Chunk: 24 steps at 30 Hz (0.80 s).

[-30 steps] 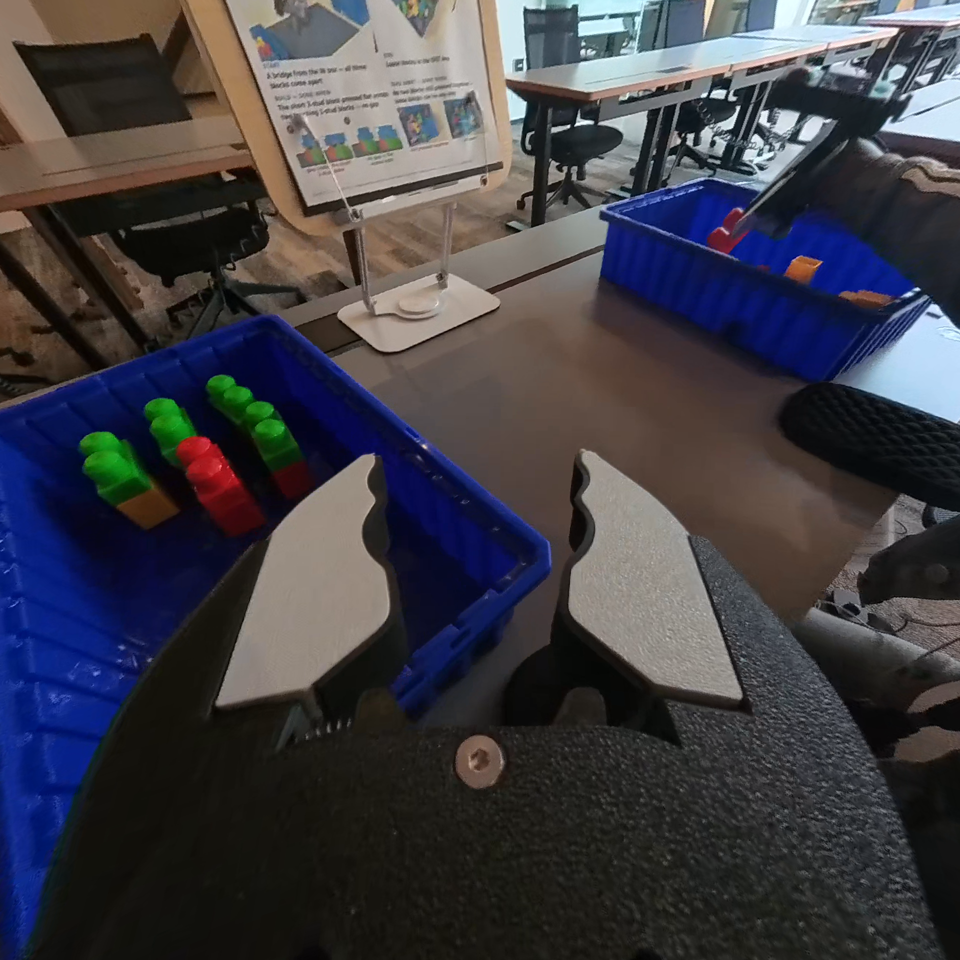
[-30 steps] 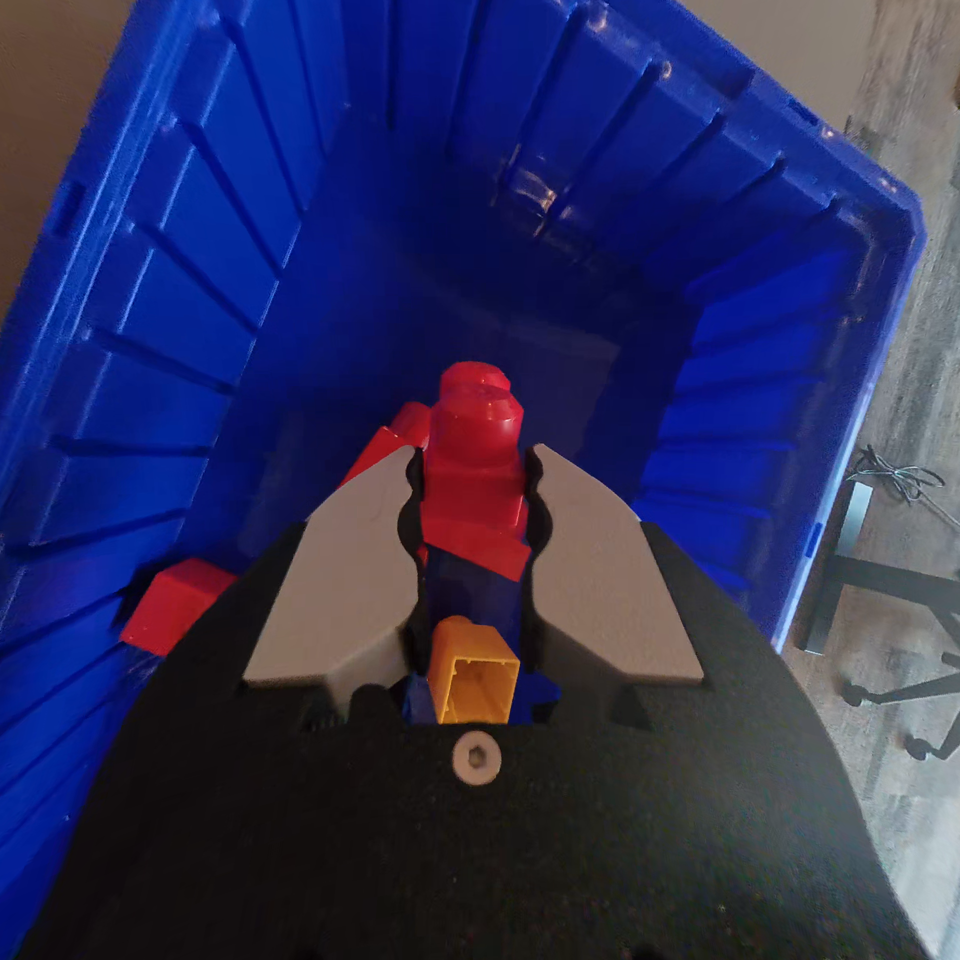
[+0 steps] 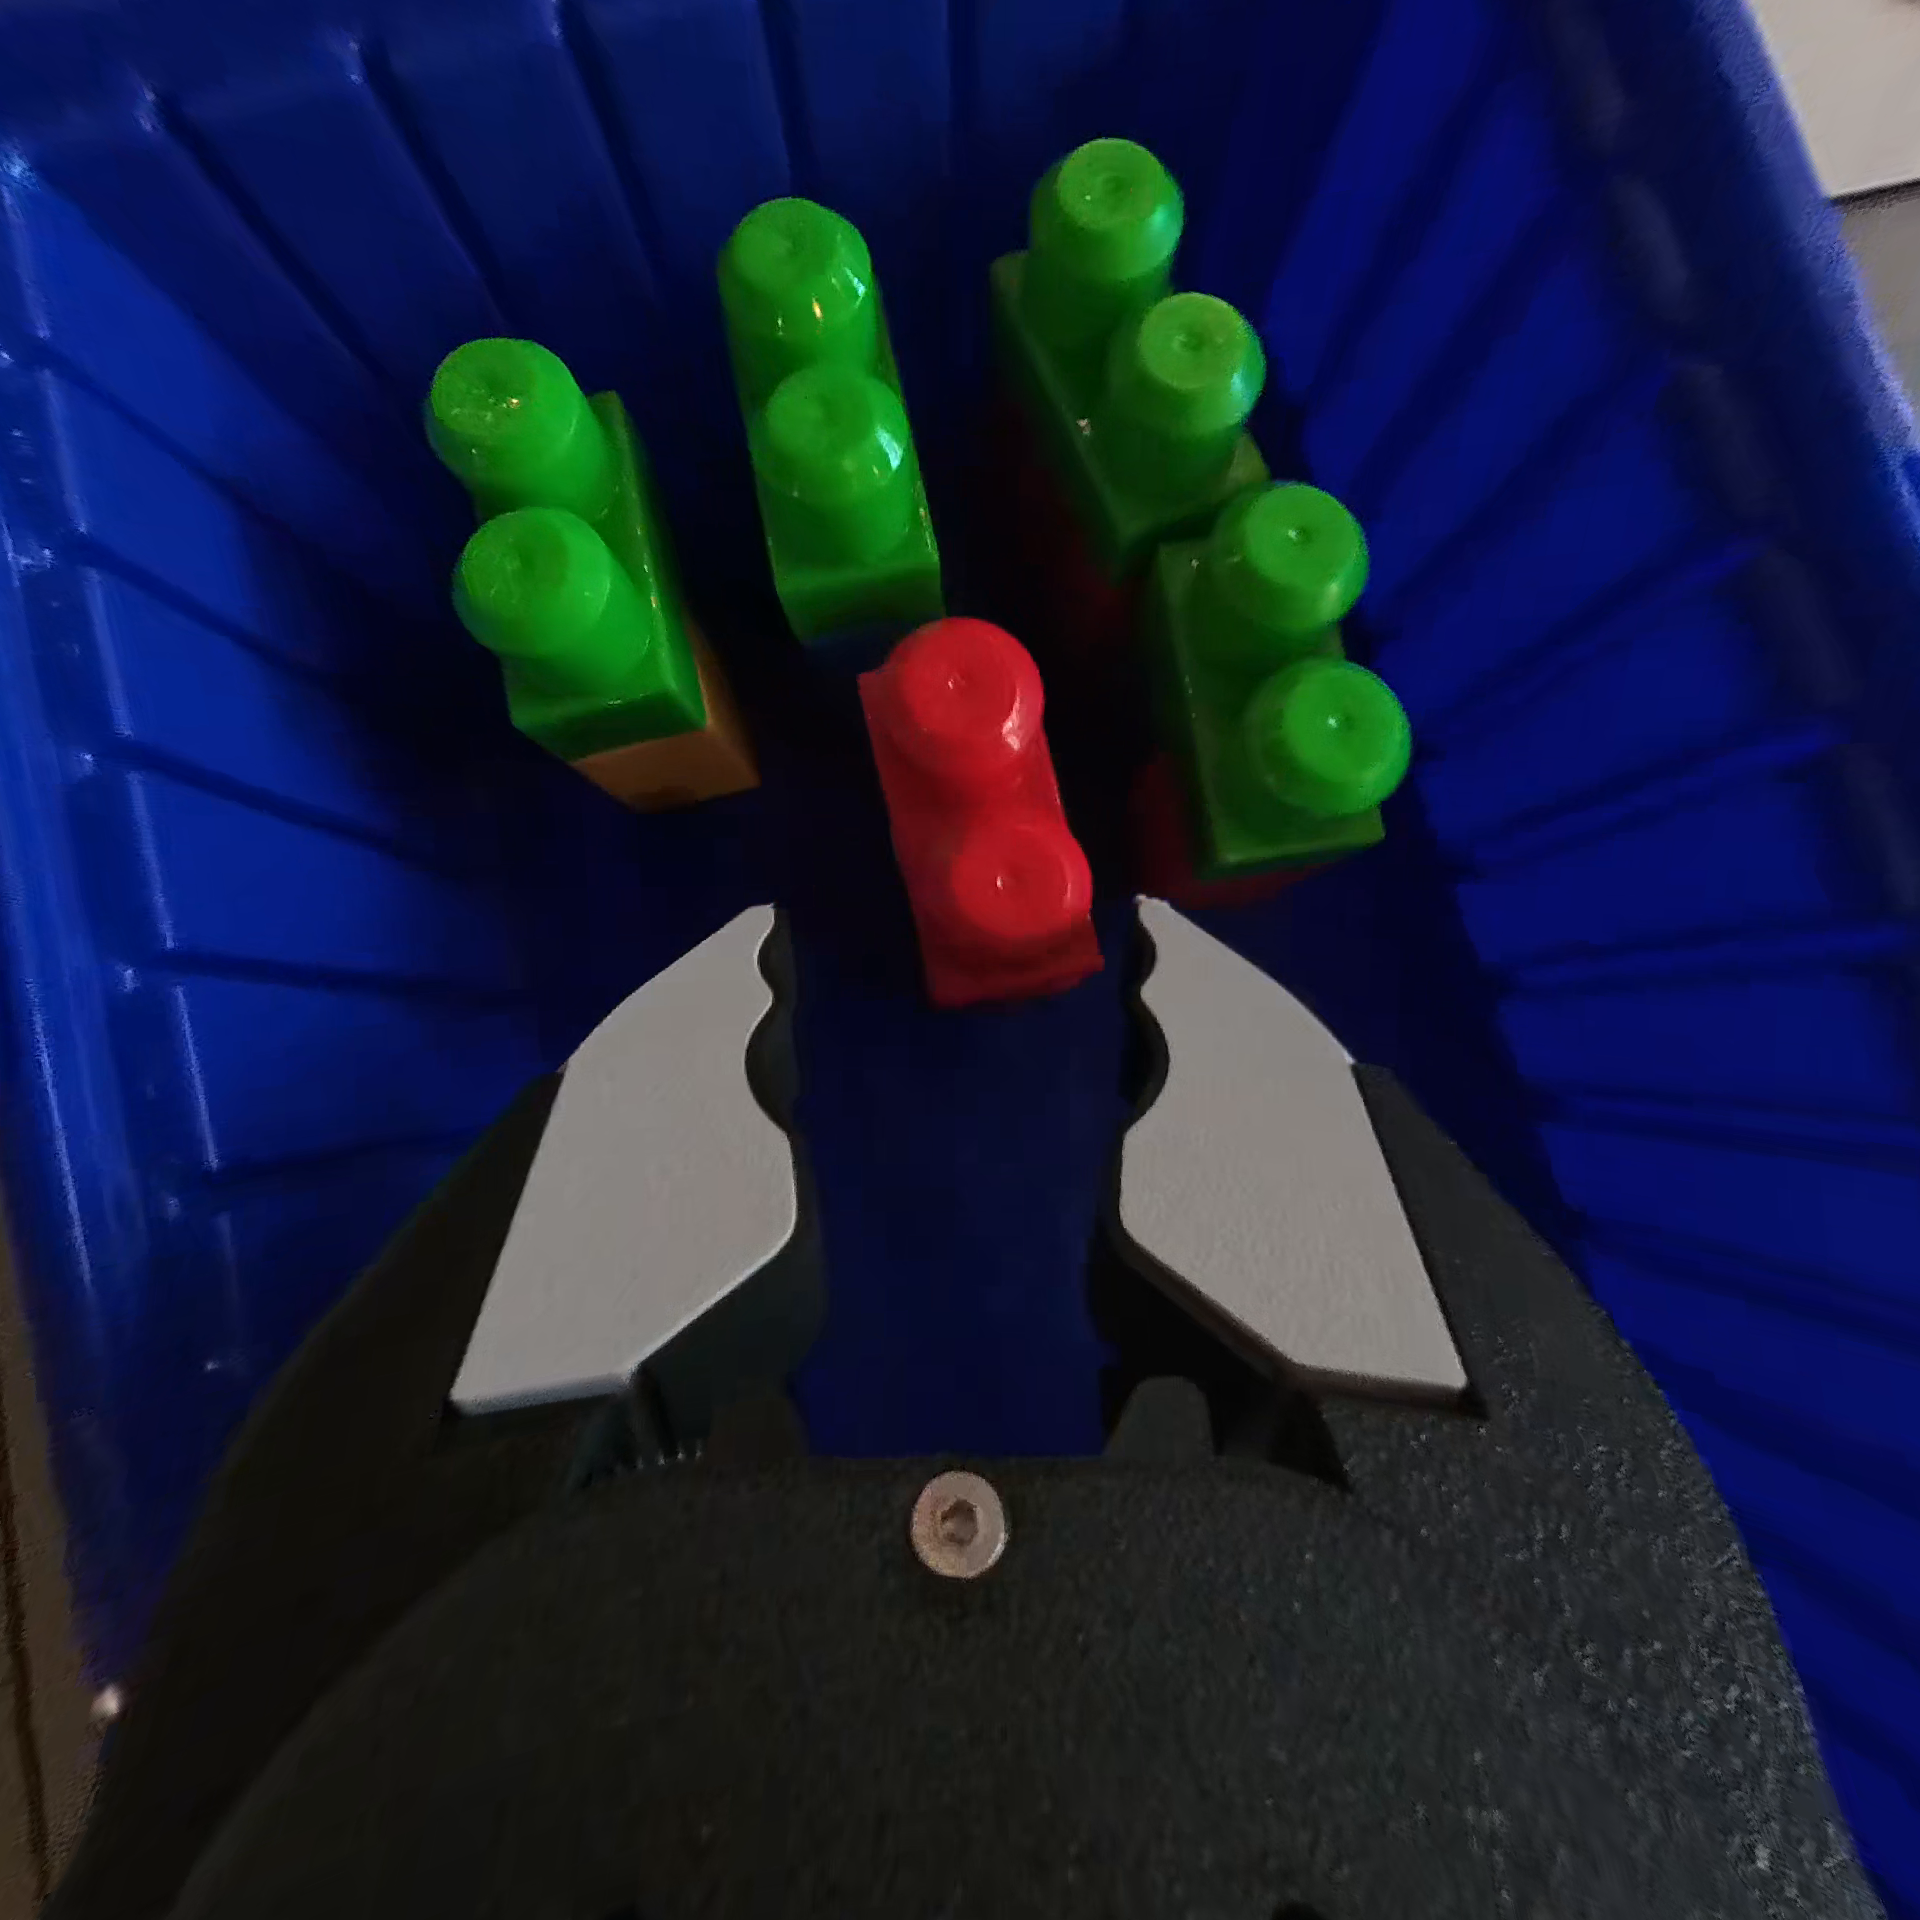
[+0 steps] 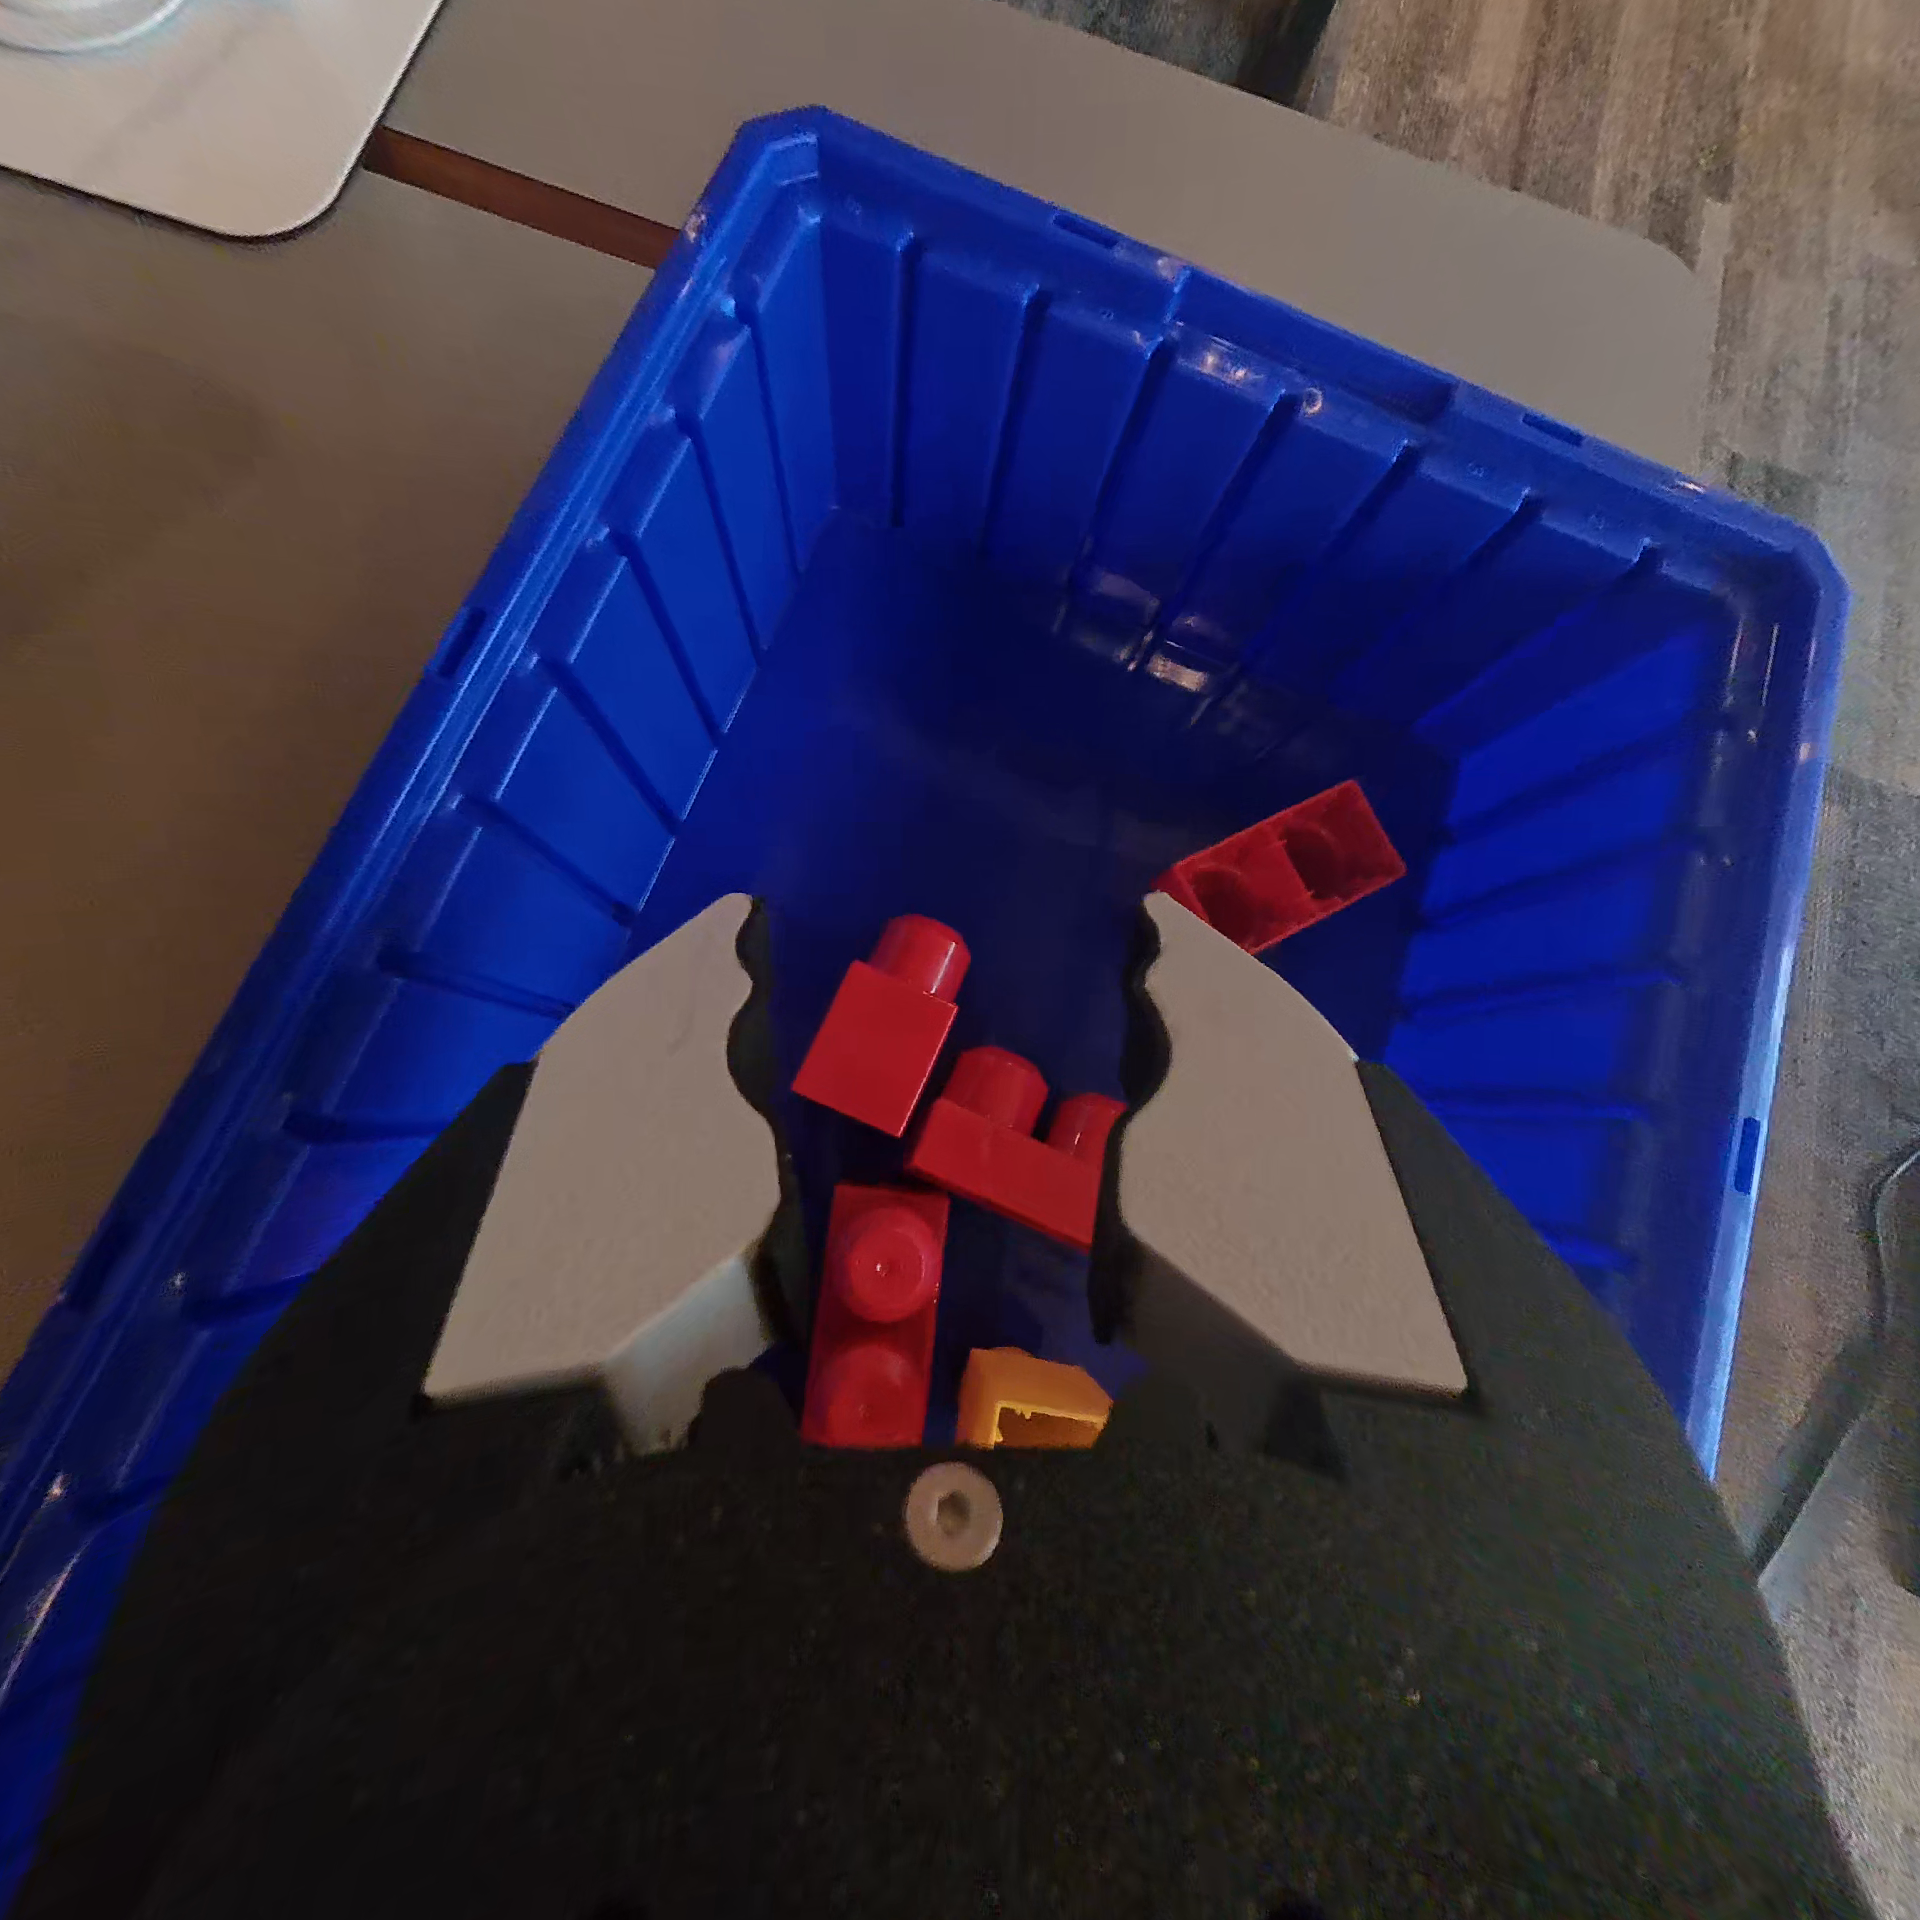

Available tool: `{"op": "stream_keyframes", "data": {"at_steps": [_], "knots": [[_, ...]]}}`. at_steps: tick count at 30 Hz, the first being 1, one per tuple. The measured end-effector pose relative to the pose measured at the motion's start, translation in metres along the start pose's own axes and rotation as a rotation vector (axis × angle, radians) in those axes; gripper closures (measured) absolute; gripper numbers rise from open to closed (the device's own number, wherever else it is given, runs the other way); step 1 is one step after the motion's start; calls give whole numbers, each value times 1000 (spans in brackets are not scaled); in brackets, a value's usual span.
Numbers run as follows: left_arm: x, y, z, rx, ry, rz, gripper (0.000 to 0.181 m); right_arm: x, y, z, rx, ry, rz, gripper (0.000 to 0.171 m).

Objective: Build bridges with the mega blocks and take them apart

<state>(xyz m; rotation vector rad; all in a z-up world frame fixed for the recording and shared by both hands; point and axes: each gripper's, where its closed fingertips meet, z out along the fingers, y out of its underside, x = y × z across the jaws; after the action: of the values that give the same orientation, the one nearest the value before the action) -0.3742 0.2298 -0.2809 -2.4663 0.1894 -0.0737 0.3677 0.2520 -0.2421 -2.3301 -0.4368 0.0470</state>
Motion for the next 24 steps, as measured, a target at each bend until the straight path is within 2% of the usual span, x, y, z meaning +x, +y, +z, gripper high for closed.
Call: {"op": "stream_keyframes", "data": {"at_steps": [7,8,9,13,18,24], "knots": [[-3,-4,23,-58,-36,12,122,-1,1,3,4,-11,-9,107],[-2,-4,26,-68,-28,19,125,-1,2,3,2,-8,-12,107],[1,-4,28,-73,-7,34,141,-1,2,3,0,-7,-16,107],[3,-6,21,-65,24,37,144,-2,1,1,12,-12,-14,108],[19,-21,-25,90,160,-11,144,-16,-12,-14,73,-51,-23,111],[81,-44,-124,431,494,-43,144,-86,-46,-54,222,-197,-114,108]]}}
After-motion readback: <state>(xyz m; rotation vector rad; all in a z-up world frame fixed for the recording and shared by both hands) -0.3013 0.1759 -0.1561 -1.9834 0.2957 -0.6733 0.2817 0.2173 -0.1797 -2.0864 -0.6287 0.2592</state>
